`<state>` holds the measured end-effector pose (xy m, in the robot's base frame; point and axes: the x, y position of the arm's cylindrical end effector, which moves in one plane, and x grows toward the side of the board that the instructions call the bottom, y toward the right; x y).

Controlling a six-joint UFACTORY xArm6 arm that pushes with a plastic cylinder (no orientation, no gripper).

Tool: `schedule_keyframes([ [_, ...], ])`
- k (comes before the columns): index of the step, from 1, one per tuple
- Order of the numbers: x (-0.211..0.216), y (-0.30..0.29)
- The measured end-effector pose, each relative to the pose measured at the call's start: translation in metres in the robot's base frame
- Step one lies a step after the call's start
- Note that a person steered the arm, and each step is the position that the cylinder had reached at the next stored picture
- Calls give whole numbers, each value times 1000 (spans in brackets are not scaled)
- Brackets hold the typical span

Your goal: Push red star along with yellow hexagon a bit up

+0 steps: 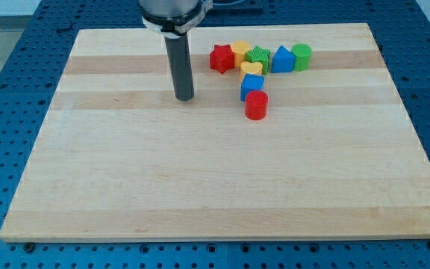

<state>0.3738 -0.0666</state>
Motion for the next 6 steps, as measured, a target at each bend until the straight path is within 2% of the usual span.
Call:
schedule_keyframes([
  [3,-7,27],
  [6,-33,50],
])
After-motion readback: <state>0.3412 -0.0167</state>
